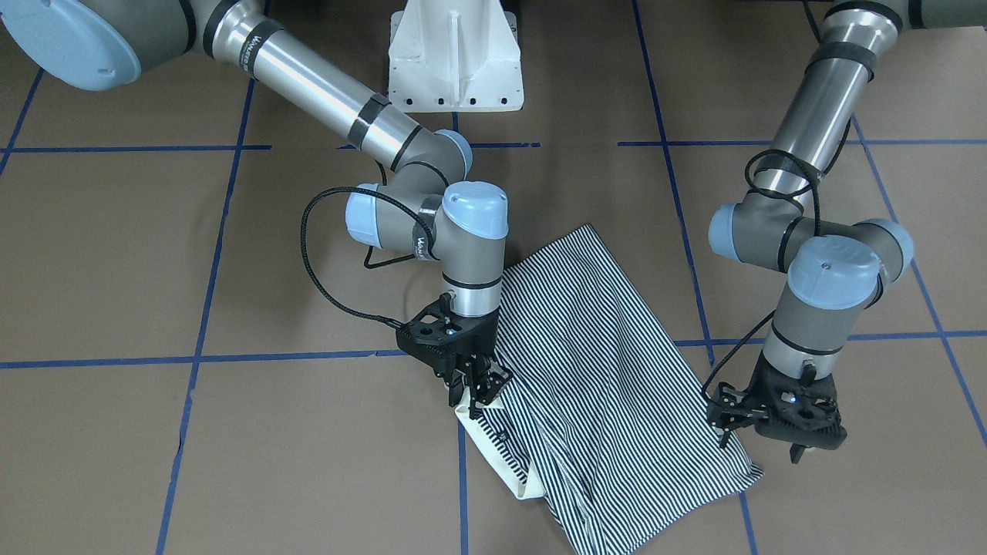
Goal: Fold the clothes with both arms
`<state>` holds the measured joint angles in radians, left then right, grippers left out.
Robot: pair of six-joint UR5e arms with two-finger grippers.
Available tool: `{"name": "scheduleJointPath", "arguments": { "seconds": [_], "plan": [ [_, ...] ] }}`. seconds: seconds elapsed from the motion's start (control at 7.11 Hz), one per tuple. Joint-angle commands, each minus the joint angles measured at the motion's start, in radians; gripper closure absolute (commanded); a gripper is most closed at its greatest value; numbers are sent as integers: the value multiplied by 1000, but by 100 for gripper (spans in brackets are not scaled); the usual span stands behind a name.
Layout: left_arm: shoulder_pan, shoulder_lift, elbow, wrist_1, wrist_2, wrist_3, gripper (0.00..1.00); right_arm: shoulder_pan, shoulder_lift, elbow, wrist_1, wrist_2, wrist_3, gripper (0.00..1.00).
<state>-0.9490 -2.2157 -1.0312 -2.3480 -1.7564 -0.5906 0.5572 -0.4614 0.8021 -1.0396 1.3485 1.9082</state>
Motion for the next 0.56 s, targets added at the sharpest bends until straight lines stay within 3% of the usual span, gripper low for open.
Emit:
{"name": "scheduleJointPath", "arguments": {
  "seconds": [0.0,0.14,0.28,0.42],
  "plan": [
    [-1,4,-4,-1,0,0,0,4,1,18,-2,32,-33,100],
    [1,4,-7,-1,0,-2,0,4,-52,113,-8,34,-46,100],
    [1,4,-16,-1,0,-2,0,4,-207,316,-20,35,-47,100],
    [3,4,-23,-1,0,-2,0,4,-314,491,-107,37,-49,100]
  ]
}}
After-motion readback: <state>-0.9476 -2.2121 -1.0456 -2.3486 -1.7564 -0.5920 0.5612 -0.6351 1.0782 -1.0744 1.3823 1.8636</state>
